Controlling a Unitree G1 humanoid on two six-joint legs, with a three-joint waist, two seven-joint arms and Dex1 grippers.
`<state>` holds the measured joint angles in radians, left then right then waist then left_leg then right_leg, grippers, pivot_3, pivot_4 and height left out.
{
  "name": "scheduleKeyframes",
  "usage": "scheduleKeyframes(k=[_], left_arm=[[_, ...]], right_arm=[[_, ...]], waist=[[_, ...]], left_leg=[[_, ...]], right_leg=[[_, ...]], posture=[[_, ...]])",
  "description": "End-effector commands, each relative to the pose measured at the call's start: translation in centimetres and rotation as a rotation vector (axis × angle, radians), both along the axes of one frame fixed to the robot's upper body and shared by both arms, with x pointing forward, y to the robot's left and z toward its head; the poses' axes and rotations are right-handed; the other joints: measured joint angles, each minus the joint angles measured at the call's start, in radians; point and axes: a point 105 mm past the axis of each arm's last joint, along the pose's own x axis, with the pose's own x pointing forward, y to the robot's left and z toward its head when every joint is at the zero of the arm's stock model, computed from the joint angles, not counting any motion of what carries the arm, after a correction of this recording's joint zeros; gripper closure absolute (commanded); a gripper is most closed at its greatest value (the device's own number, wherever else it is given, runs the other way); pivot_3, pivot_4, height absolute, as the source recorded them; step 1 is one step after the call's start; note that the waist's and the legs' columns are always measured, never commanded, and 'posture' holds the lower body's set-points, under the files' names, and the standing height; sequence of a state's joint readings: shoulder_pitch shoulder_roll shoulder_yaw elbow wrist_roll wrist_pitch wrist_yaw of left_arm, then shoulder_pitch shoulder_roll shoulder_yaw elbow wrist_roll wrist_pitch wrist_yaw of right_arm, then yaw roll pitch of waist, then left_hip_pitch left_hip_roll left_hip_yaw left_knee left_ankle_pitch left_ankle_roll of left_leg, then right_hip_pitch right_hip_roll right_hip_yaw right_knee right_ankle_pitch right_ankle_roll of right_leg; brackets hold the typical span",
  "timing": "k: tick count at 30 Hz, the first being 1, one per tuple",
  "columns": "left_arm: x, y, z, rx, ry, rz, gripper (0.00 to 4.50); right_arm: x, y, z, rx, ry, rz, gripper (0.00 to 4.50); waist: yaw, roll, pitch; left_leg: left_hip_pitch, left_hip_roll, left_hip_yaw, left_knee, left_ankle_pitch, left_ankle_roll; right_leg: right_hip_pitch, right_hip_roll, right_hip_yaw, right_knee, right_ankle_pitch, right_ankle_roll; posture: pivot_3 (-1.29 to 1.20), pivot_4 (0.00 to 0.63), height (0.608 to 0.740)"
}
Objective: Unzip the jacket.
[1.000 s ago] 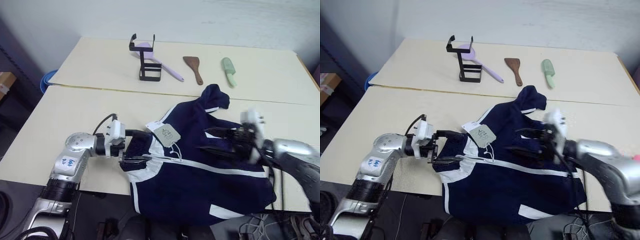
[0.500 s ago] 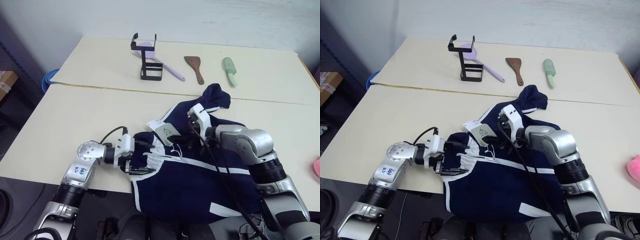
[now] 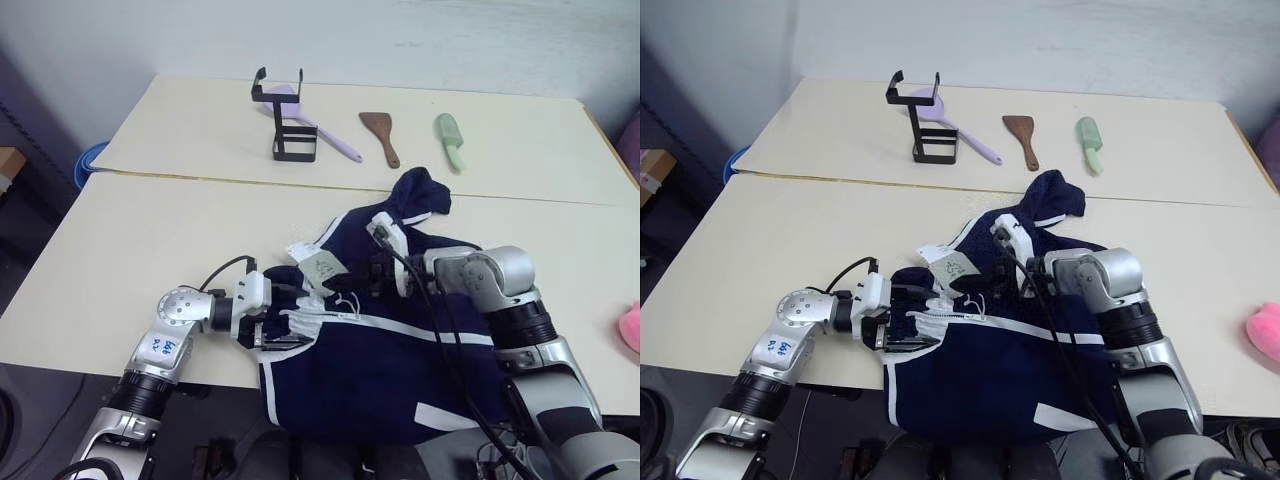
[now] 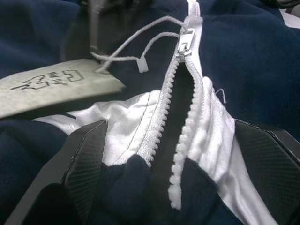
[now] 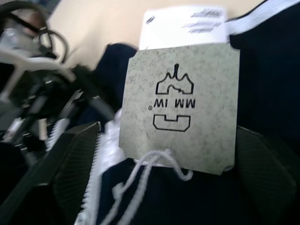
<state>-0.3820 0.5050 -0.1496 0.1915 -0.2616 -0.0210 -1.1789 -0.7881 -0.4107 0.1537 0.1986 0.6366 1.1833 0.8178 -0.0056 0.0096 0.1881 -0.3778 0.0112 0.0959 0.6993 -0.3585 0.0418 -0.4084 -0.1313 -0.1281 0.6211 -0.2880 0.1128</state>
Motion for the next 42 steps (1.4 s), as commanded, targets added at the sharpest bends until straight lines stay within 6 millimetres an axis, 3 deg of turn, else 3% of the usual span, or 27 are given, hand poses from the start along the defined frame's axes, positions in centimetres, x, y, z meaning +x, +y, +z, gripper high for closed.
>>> scheduleKeyframes(k=[1, 7, 10, 15, 19, 22, 32, 34, 36, 42], left_arm=[[-0.1, 0.0, -0.3, 0.007, 0.005, 0.007, 0.00], [-0.3, 0.1, -0.4, 0.004, 0.011, 0.013, 0.00], [-0.4, 0.2, -0.5, 0.006, 0.014, 0.017, 0.00], [-0.4, 0.1, -0.5, -0.002, 0.016, 0.025, 0.00], [-0.6, 0.1, -0.7, 0.010, 0.052, 0.036, 0.00], [-0.6, 0.4, -1.2, 0.036, 0.081, 0.052, 0.00], [-0.4, 0.9, -2.6, 0.117, 0.113, 0.072, 0.00], [-0.4, 0.9, -2.7, 0.118, 0.114, 0.072, 0.00], [-0.3, 0.8, -2.8, 0.112, 0.112, 0.081, 0.00], [-0.6, 0.6, -3.2, 0.114, 0.118, 0.071, 0.00]], right_arm=[[-0.1, 1.1, -0.4, 0.019, 0.039, 0.033, 1.55], [1.1, 1.4, -0.3, 0.051, -0.002, 0.002, 3.64], [1.4, 1.5, 0.1, 0.106, -0.047, -0.001, 4.47], [2.0, 0.5, 3.0, 0.297, -0.129, -0.053, 4.47], [0.4, -2.6, 6.8, 0.487, -0.169, -0.074, 4.47], [-0.9, -5.2, 8.2, 0.553, -0.187, -0.128, 4.47], [-3.1, -13.8, 8.6, 0.477, -0.411, -0.584, 4.47], [-2.9, -15.5, 9.5, 0.457, -0.549, -0.696, 4.47], [-3.3, -17.8, 9.7, 0.320, -0.724, -0.823, 4.47], [-5.6, -19.7, 7.5, 0.149, -0.781, -0.865, 4.47]], waist=[[-0.001, 0.000, 0.000], [-0.003, 0.000, 0.000], [-0.005, -0.001, -0.001], [-0.006, -0.001, -0.001], [-0.001, -0.001, -0.001], [0.002, -0.001, -0.001], [0.004, 0.000, -0.001], [0.004, 0.000, -0.001], [0.005, 0.001, -0.002], [0.006, 0.001, -0.002]], left_leg=[[0.000, 0.000, 0.000, 0.000, 0.000, 0.000], [0.000, 0.000, 0.000, 0.000, 0.000, 0.000], [0.001, 0.000, 0.000, 0.000, 0.000, 0.000], [0.001, 0.000, 0.000, 0.000, 0.000, -0.001], [0.001, 0.000, 0.000, -0.001, 0.000, -0.001], [0.001, 0.000, -0.001, -0.001, 0.000, -0.001], [0.002, 0.000, 0.001, -0.002, 0.000, -0.001], [0.003, 0.000, 0.001, -0.002, 0.000, -0.001], [0.004, 0.000, 0.003, -0.002, 0.000, -0.001], [0.005, 0.000, 0.005, -0.003, 0.000, -0.001]], right_leg=[[0.000, 0.000, 0.000, 0.000, 0.000, 0.000], [0.000, 0.000, 0.000, 0.000, 0.000, 0.000], [0.000, 0.000, 0.000, 0.000, 0.000, 0.000], [0.000, 0.000, 0.000, 0.001, 0.000, 0.000], [0.000, -0.001, 0.000, 0.001, 0.000, 0.000], [0.000, -0.001, 0.000, 0.001, 0.000, 0.000], [0.001, -0.001, 0.003, 0.000, 0.000, 0.000], [0.001, 0.000, 0.003, 0.000, 0.000, 0.000], [0.001, 0.000, 0.004, 0.000, 0.000, 0.000], [0.001, 0.000, 0.007, 0.000, 0.000, 0.000]], posture=[[0.00, 0.150, 0.740], [0.00, 0.150, 0.740], [0.00, 0.150, 0.740], [0.00, 0.150, 0.740], [0.00, 0.150, 0.740], [0.00, 0.150, 0.740], [0.00, 0.150, 0.740], [0.00, 0.150, 0.740], [0.00, 0.150, 0.740], [0.00, 0.150, 0.740]])
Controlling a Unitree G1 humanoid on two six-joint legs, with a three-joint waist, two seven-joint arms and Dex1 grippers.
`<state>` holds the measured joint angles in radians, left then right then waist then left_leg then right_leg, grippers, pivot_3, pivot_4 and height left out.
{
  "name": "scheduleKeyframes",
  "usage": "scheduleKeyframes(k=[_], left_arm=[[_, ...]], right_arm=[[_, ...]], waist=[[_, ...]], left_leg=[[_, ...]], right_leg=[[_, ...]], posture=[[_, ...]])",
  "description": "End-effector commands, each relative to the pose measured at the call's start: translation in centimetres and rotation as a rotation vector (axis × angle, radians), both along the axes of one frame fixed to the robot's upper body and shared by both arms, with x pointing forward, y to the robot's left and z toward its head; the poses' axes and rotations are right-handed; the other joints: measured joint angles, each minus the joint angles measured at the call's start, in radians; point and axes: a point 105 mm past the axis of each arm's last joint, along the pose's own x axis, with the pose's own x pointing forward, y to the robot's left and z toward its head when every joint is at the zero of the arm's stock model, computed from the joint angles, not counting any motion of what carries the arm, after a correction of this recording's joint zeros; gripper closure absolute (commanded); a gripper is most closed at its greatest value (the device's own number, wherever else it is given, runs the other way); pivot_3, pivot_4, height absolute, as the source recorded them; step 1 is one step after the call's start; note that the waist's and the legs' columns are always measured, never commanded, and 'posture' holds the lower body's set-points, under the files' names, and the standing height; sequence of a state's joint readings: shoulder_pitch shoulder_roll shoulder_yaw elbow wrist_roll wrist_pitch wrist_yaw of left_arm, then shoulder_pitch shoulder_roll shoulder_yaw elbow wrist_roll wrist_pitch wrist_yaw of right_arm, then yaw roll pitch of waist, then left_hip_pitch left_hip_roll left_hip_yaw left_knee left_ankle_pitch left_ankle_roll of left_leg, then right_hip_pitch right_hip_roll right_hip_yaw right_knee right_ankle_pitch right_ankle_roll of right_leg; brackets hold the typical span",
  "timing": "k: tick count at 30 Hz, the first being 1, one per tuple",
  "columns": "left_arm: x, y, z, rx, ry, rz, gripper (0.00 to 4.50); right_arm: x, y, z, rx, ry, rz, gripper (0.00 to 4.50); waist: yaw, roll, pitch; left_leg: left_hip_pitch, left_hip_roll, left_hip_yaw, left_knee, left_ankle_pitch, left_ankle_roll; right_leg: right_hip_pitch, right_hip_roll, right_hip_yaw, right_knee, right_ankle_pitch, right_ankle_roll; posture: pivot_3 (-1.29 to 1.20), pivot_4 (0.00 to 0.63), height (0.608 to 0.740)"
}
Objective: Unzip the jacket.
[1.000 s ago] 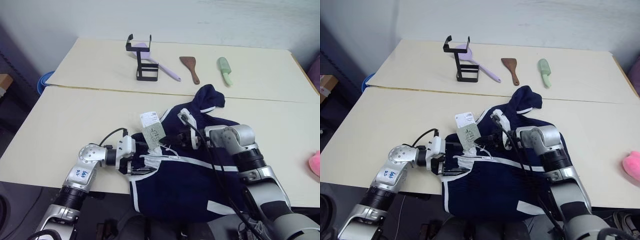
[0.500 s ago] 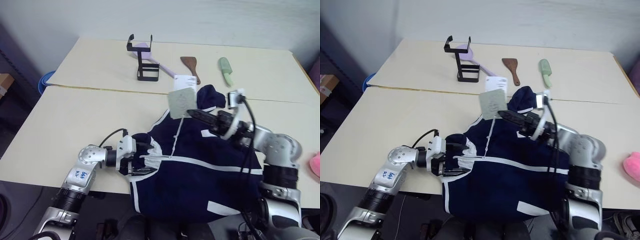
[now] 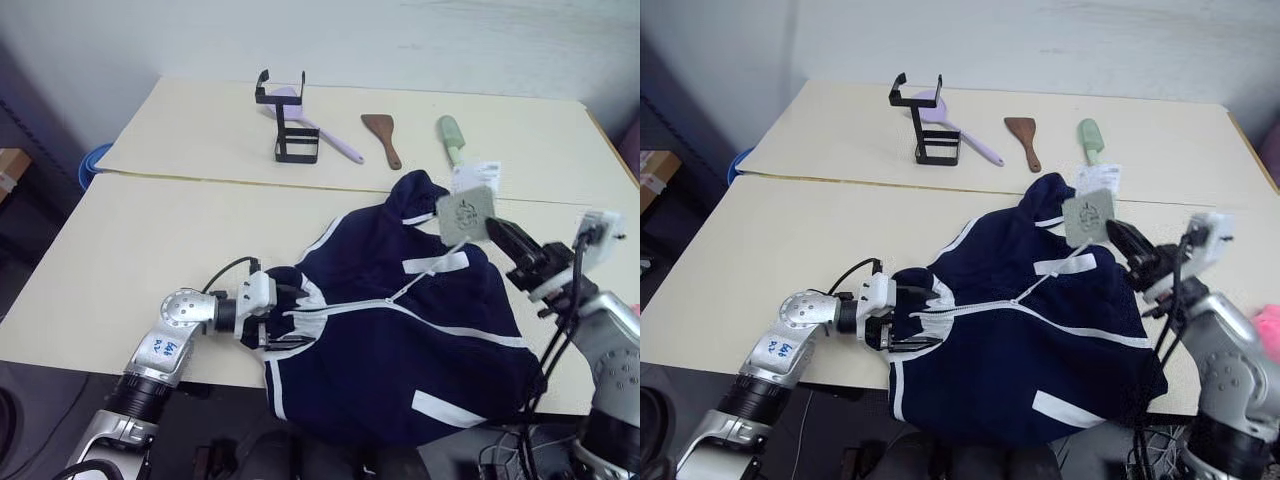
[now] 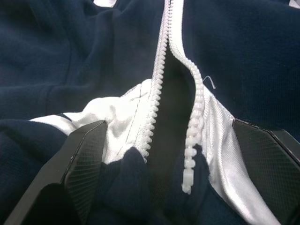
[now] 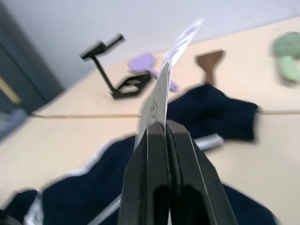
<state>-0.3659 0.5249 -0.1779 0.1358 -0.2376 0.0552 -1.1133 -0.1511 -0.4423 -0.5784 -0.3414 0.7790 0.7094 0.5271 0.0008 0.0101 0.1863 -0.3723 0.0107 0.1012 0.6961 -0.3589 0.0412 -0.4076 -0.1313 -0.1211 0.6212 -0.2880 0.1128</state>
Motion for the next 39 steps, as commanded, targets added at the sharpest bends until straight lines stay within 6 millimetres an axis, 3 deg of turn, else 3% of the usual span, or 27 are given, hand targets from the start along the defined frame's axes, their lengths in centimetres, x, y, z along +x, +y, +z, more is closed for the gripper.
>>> scheduleKeyframes(k=[1, 6, 8, 16, 23, 28, 30, 33, 36, 39], left_arm=[[-0.6, 0.8, -2.7, 0.065, 0.089, 0.024, 0.00], [-0.8, 0.9, -2.8, 0.068, 0.093, 0.020, 0.00], [-0.8, 1.0, -2.9, 0.073, 0.095, 0.022, 0.00], [-1.1, 1.0, -3.7, 0.107, 0.106, 0.013, 0.00], [-1.1, 1.5, -4.4, 0.148, 0.105, 0.023, 0.00], [-1.1, 1.8, -4.6, 0.156, 0.100, 0.038, 0.00], [-1.2, 1.8, -4.6, 0.154, 0.099, 0.042, 0.00], [-1.4, 1.5, -4.4, 0.126, 0.100, 0.034, 0.00], [-1.3, 1.4, -3.3, 0.072, 0.088, 0.043, 0.00], [-0.9, 1.8, -1.6, 0.000, 0.084, 0.079, 0.00]], right_arm=[[-1.7, -1.8, 2.1, -0.138, -0.118, -0.088, 4.47], [-4.1, -6.7, 3.6, -0.248, -0.217, -0.339, 4.47], [-5.2, -8.8, 4.3, -0.416, -0.261, -0.461, 4.47], [-8.6, -15.6, 3.0, -0.870, -0.166, -0.701, 4.47], [-10.3, -21.3, 3.1, -1.049, -0.080, -0.903, 4.47], [-9.4, -21.2, 6.9, -1.213, -0.262, -0.976, 4.47], [-8.5, -20.7, 7.2, -1.165, -0.300, -0.965, 4.47], [-6.6, -19.4, 2.7, -1.030, -0.149, -0.792, 4.47], [-7.1, -18.2, -2.0, -0.890, 0.034, -0.655, 4.29], [-8.7, -17.4, -3.0, -0.845, 0.061, -0.622, 3.56]], waist=[[-0.001, 0.000, 0.000], [0.001, 0.001, 0.000], [0.000, 0.001, -0.001], [-0.002, 0.002, -0.003], [-0.001, 0.003, -0.003], [-0.005, 0.007, -0.006], [-0.005, 0.008, -0.006], [-0.004, 0.006, -0.007], [0.001, 0.005, -0.008], [-0.001, 0.010, -0.008]], left_leg=[[0.000, 0.000, 0.001, 0.000, 0.000, 0.000], [0.002, 0.000, 0.002, 0.000, 0.000, 0.001], [0.002, 0.000, 0.003, -0.001, 0.000, 0.001], [0.005, 0.000, 0.006, -0.004, 0.000, 0.001], [0.014, 0.000, 0.010, -0.007, 0.000, 0.002], [0.021, 0.001, 0.009, -0.012, -0.001, 0.001], [0.022, 0.002, 0.009, -0.013, -0.001, 0.000], [0.022, 0.005, 0.009, -0.013, 0.000, -0.002], [0.021, 0.005, 0.006, -0.013, 0.000, -0.002], [0.019, 0.005, 0.005, -0.014, -0.001, -0.002]], right_leg=[[0.000, 0.000, 0.001, 0.000, 0.000, 0.000], [0.000, 0.000, 0.003, 0.000, 0.000, 0.000], [0.000, 0.000, 0.004, 0.000, 0.000, 0.000], [0.001, 0.001, 0.006, -0.001, 0.000, 0.000], [0.006, 0.000, 0.011, -0.007, 0.000, 0.000], [0.014, -0.003, 0.017, -0.014, 0.000, 0.000], [0.014, -0.003, 0.017, -0.014, 0.000, 0.000], [0.015, -0.002, 0.017, -0.015, 0.000, 0.000], [0.016, -0.002, 0.016, -0.015, 0.000, -0.001], [0.015, -0.003, 0.015, -0.014, -0.001, -0.001]], posture=[[0.00, 0.150, 0.740], [0.00, 0.150, 0.740], [0.00, 0.150, 0.740], [0.00, 0.150, 0.740], [0.00, 0.150, 0.740], [0.00, 0.150, 0.740], [0.00, 0.150, 0.740], [0.00, 0.150, 0.740], [0.00, 0.150, 0.740], [0.00, 0.150, 0.740]])
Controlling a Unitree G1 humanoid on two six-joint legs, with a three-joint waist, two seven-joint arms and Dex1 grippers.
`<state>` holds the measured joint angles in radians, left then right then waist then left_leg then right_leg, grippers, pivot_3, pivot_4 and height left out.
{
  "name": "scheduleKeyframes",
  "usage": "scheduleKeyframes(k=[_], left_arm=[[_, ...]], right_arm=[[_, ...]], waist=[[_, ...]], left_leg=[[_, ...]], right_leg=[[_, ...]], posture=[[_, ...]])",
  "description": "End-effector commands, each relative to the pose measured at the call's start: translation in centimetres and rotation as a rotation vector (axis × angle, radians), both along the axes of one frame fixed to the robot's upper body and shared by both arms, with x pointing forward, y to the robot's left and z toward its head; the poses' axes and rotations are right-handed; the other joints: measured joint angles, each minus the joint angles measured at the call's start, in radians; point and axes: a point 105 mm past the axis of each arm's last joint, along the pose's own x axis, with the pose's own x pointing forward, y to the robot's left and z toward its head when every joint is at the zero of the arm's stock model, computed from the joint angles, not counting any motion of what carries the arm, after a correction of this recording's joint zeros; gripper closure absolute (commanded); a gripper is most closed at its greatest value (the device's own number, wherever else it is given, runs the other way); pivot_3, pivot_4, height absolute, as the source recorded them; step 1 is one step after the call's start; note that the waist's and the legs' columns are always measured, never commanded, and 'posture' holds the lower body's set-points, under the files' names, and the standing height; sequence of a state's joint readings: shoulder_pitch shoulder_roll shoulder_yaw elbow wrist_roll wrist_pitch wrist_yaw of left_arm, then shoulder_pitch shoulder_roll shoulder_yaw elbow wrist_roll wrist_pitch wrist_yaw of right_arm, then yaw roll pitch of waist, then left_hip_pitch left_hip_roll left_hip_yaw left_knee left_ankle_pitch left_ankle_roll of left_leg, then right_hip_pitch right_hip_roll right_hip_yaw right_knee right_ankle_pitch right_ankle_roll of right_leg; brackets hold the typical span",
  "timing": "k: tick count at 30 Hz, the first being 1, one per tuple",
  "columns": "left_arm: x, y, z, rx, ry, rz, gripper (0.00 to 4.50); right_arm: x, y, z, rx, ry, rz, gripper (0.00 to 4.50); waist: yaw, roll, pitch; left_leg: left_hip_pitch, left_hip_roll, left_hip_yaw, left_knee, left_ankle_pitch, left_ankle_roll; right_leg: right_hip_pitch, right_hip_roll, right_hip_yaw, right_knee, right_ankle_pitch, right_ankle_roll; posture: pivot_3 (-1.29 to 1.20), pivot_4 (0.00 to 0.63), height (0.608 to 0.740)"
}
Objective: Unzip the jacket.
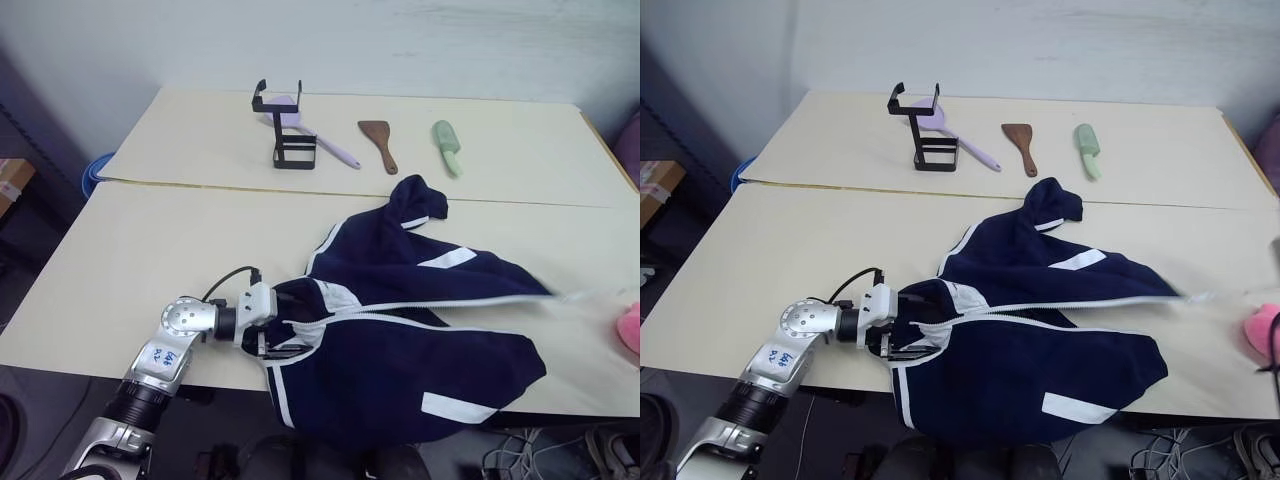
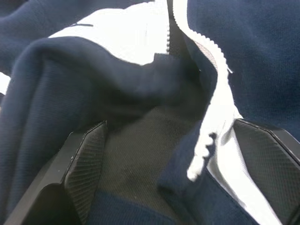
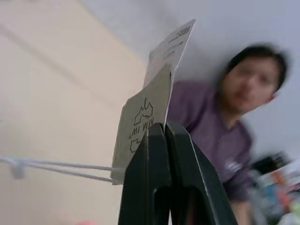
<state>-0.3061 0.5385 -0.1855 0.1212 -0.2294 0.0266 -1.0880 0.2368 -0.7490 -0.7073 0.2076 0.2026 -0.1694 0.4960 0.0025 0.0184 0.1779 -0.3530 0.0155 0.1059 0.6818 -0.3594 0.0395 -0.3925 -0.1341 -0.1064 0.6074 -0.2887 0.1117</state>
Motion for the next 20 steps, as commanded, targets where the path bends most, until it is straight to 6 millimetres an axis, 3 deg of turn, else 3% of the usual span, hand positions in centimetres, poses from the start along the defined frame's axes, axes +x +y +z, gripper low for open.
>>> scheduleKeyframes(k=[1, 3, 6, 8, 10, 14, 20], left_arm=[[-0.2, 1.7, 0.8, -0.065, 0.084, 0.064, 0.00], [-0.7, 2.4, 2.2, -0.118, 0.095, 0.058, 0.00], [-1.7, 5.0, 3.2, -0.107, 0.096, 0.067, 0.00], [-2.3, 6.5, 3.2, -0.061, 0.094, 0.082, 0.00], [-2.8, 7.7, 3.0, 0.009, 0.028, 0.084, 0.00], [-4.4, 9.8, 2.1, 0.095, -0.005, 0.105, 0.00], [-4.9, 10.9, 2.6, 0.098, -0.081, 0.177, 0.00]], right_arm=[[-1.8, 1.0, 1.5, 0.052, -0.048, 0.063, 3.26], [-3.0, 2.2, 1.4, 0.096, -0.035, 0.149, 2.55], [-4.7, 5.4, 3.1, 0.127, -0.048, 0.354, 1.45], [-5.1, 8.1, 3.2, 0.159, 0.008, 0.492, 0.81], [-5.9, 11.9, 2.0, 0.125, 0.148, 0.699, 0.16], [-6.8, 16.0, -0.3, 0.056, 0.288, 0.972, 0.05], [-5.4, 16.2, -2.1, 0.014, 0.228, 0.998, 0.05]], waist=[[-0.005, 0.004, 0.001], [-0.015, 0.003, 0.001], [-0.026, 0.002, 0.002], [-0.029, 0.002, 0.002], [-0.027, 0.002, 0.002], [-0.026, -0.001, 0.002], [-0.021, -0.005, 0.005]], left_leg=[[0.000, 0.000, 0.001, 0.000, -0.001, 0.001], [0.000, -0.001, 0.003, 0.000, -0.001, 0.002], [0.001, 0.002, 0.003, 0.000, -0.001, 0.000], [0.001, 0.002, 0.002, -0.001, -0.002, -0.001], [0.001, 0.002, 0.001, -0.001, -0.003, -0.002], [0.001, 0.002, 0.001, -0.001, -0.006, -0.002], [0.000, 0.001, 0.000, 0.000, -0.007, -0.001]], right_leg=[[0.000, 0.000, 0.001, 0.000, 0.000, 0.000], [-0.001, -0.001, 0.002, -0.002, 0.000, 0.000], [-0.001, 0.001, 0.002, -0.003, 0.000, 0.000], [-0.001, 0.001, 0.002, -0.002, 0.000, -0.001], [-0.001, 0.001, 0.002, -0.003, 0.000, -0.001], [-0.001, 0.000, 0.002, -0.005, -0.001, -0.001], [-0.001, -0.002, 0.001, -0.006, -0.001, -0.001]], posture=[[0.00, 0.150, 0.740], [0.00, 0.150, 0.740], [0.00, 0.150, 0.740], [0.00, 0.150, 0.740], [0.00, 0.150, 0.740], [0.00, 0.150, 0.740], [0.00, 0.150, 0.740]])
